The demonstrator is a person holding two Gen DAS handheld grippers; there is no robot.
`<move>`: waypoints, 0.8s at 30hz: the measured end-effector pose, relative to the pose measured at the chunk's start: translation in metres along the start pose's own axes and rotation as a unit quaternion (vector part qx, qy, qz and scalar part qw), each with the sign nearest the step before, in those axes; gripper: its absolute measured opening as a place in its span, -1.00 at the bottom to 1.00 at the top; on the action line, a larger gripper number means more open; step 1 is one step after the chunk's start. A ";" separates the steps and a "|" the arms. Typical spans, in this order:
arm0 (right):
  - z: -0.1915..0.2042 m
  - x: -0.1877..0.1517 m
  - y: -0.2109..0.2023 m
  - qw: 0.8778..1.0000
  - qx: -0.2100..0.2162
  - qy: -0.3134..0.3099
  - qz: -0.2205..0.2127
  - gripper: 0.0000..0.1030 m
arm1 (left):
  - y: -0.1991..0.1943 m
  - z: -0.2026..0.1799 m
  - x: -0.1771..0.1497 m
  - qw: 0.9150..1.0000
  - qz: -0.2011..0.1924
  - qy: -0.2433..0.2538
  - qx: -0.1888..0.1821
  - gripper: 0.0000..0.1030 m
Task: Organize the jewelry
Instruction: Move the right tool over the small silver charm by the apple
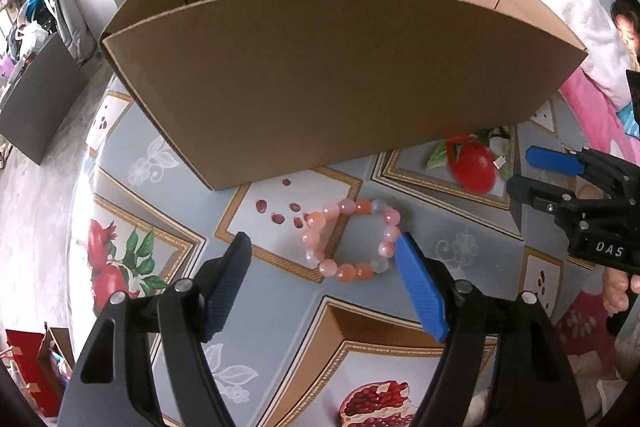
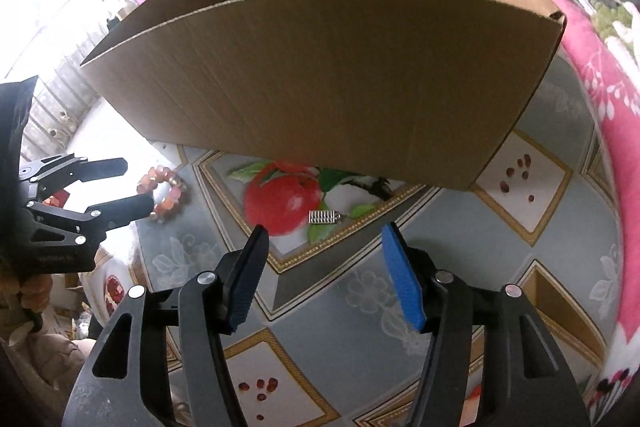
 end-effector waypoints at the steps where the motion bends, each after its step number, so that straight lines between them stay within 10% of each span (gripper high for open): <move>1: 0.000 -0.001 0.001 1.000 0.000 0.001 0.002 0.12 | 0.001 0.001 0.000 1.000 0.001 -0.001 0.001 0.41; 24: -0.004 -0.004 -0.001 1.000 0.008 0.011 0.002 0.20 | 0.006 0.006 0.000 1.000 0.009 -0.008 0.008 0.44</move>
Point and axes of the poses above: each gripper's, at about its wrist camera, not at the fingertips, and y roughly the way its jaws point, z to its left, x to its top, the point moved 4 cm from there along y, roughly the way its jaws point, and after that the axes turned 9 degrees about z, right-handed, at the moved point
